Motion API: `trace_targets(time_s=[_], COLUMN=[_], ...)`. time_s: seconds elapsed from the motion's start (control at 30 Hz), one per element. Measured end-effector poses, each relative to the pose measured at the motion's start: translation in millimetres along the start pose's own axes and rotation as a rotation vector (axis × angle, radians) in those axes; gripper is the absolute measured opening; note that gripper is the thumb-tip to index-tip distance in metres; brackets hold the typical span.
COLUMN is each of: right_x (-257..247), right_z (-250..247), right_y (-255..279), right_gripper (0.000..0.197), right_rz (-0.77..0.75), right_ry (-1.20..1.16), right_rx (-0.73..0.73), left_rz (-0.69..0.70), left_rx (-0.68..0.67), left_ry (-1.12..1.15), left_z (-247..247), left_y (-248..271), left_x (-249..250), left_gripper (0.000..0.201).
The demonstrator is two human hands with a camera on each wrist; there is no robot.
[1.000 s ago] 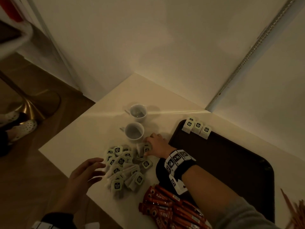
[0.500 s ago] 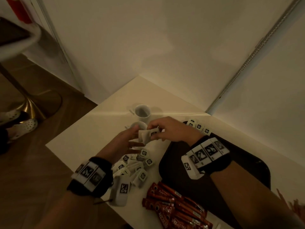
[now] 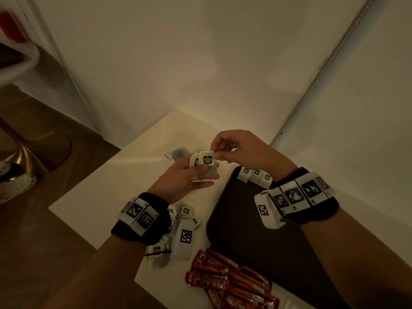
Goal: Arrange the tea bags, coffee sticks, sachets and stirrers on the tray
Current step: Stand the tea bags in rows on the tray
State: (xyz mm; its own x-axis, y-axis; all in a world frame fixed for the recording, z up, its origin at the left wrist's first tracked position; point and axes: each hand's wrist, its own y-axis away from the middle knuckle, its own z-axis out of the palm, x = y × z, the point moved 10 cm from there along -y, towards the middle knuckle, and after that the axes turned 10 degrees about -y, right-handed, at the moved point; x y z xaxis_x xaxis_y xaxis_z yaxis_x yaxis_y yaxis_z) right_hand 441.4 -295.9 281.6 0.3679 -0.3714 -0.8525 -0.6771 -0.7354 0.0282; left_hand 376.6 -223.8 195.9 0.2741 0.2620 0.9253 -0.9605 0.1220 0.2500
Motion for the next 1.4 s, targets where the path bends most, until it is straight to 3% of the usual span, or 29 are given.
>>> trace_targets(time_s=[0.2, 0.4, 0.53, 0.67, 0.8, 0.97, 1.17, 1.27, 1.4], right_x=[-21.7, -43.9, -43.1, -44.5, -47.5, -45.4, -34.8, -32.3, -35.5], right_z=[-11.1, -26.3, -27.8, -30.8, -31.1, -41.4, -44.2, -47.8, -53.4], right_y=[3.5, 10.1, 10.7, 14.2, 16.8, 17.3, 18.8, 17.7, 17.8], right_gripper=[0.003, 0.011, 0.022, 0.029, 0.025, 0.034, 0.009, 0.007, 0.006], right_rz=[-0.104, -0.2, -0.174, -0.185, -0.208, -0.185, -0.144, -0.113, -0.109], right_ry=[0.114, 0.132, 0.208, 0.223, 0.187, 0.151, 0.001, -0.119, -0.185], right_rx=[0.1, 0.188, 0.161, 0.161, 0.175, 0.265, 0.277, 0.31, 0.353], left_rz=[0.118, 0.266, 0.316, 0.373, 0.404, 0.388, 0.408, 0.363, 0.339], left_rx=[0.042, 0.198, 0.188, 0.155, 0.203, 0.145, 0.201, 0.181, 0.164], left_ry=[0.003, -0.014, -0.045, -0.087, -0.123, -0.157, -0.163, -0.166, -0.08], left_z=[6.2, -6.5, -3.0, 0.4, 0.5, 7.6, 2.1, 5.5, 12.6], left_y=[-6.1, -4.8, -3.5, -5.9, -6.8, -10.6, -10.5, -14.2, -16.1], left_x=[17.1, 36.8, 50.3, 56.5, 60.2, 56.3, 58.7, 52.0, 44.2], left_gripper=[0.021, 0.004, 0.019, 0.017, 0.013, 0.017, 0.011, 0.023, 0.022])
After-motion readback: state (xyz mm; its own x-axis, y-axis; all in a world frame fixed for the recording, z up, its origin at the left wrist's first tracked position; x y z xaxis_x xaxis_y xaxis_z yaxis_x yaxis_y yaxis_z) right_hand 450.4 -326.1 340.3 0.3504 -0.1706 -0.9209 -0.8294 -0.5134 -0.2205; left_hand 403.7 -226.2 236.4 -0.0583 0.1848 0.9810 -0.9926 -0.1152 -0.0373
